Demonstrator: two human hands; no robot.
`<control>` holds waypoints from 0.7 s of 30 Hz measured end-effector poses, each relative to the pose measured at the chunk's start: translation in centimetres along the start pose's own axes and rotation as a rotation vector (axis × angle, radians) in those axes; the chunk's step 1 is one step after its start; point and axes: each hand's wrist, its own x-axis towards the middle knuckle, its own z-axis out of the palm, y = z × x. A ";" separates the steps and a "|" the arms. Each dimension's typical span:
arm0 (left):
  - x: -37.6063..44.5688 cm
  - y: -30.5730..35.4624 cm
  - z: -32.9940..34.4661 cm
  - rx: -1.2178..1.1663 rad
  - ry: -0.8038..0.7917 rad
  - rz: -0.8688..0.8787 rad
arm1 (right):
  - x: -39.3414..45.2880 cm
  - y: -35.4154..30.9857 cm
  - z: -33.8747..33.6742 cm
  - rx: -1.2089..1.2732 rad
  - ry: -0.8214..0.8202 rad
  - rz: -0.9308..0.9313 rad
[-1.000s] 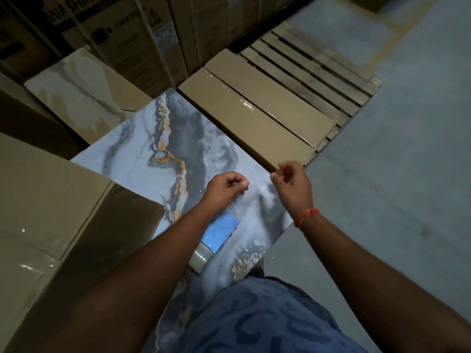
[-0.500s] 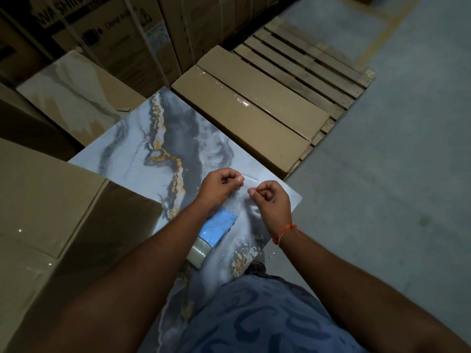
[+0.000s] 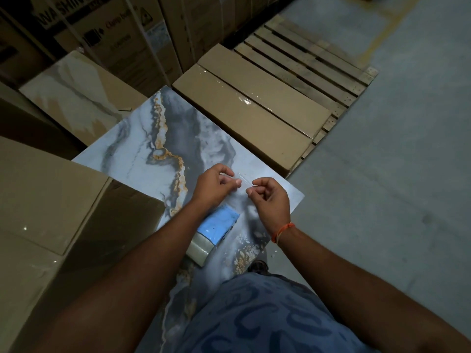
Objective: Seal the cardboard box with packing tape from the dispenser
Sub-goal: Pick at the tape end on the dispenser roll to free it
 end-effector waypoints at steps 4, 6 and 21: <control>0.0 0.3 -1.0 -0.141 -0.139 -0.001 | -0.5 0.2 -0.1 0.009 0.017 -0.024; 0.0 0.2 -1.3 -0.137 -0.198 0.029 | -0.7 0.3 -0.3 0.005 0.009 -0.025; -0.8 0.6 -1.7 0.002 -0.298 0.223 | -0.9 0.0 -0.4 -0.042 -0.030 -0.040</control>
